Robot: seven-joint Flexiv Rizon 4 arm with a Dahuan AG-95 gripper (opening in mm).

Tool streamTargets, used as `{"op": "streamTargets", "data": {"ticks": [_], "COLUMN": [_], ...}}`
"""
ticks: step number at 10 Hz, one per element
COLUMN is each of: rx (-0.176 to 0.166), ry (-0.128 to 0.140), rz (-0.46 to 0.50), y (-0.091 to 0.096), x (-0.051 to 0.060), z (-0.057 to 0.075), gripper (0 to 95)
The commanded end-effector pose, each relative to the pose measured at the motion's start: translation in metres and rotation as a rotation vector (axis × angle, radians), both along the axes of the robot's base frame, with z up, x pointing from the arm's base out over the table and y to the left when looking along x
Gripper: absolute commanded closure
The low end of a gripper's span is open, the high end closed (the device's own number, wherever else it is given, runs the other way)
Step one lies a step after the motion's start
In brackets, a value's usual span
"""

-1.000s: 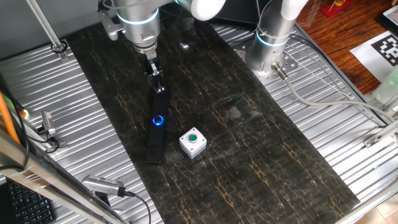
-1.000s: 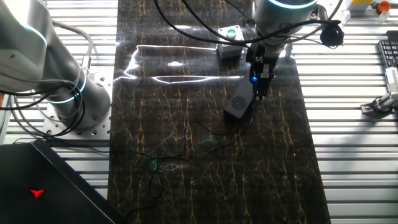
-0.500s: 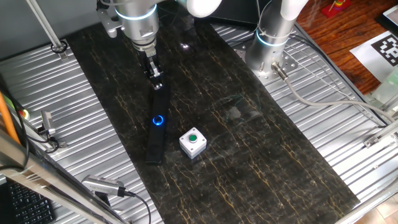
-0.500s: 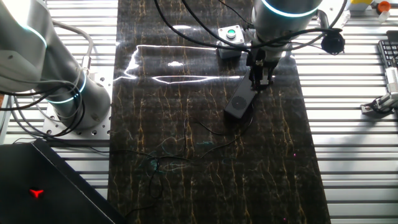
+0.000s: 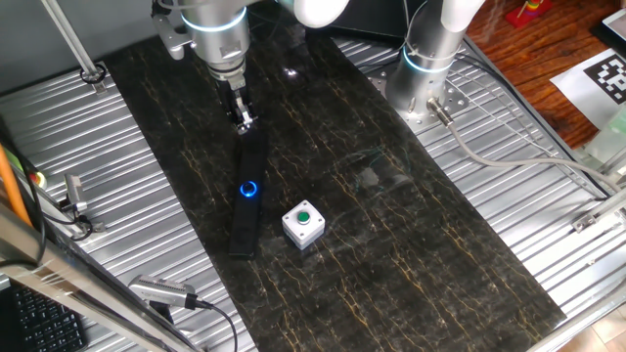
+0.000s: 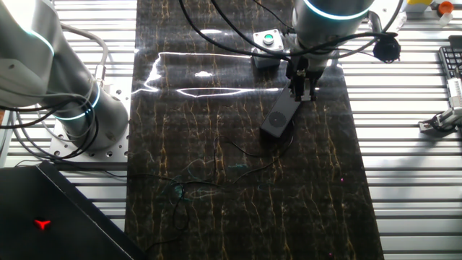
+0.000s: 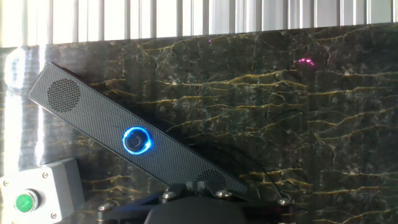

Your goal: Turn the knob to decrease the volume of the speaker

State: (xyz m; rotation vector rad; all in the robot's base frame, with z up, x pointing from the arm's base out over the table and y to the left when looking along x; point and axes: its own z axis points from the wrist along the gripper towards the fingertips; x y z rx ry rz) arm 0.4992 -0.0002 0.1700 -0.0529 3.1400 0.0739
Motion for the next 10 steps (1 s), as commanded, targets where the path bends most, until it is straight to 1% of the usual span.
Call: {"op": "streamTargets", "data": {"ticks": [1, 3, 4, 7, 8, 9, 10], "rx": [0.012, 0.003, 0.005, 0.009, 0.009, 0.016, 0.022], "ry": [-0.001, 0.0, 0.008, 0.045, 0.05, 0.057, 0.057], "rz": [0.021, 0.016, 0.035, 0.077, 0.094, 0.132, 0.151], "y": [0.007, 0.028, 0.038, 0.058, 0.062, 0.066, 0.069], "x": [0.002, 0.009, 0.021, 0.047, 0.053, 0.056, 0.056], "z": [-0.003, -0.012, -0.018, -0.036, -0.04, -0.047, -0.051], "gripper": [95.0, 95.0, 95.0, 95.0, 95.0, 95.0, 95.0]}}
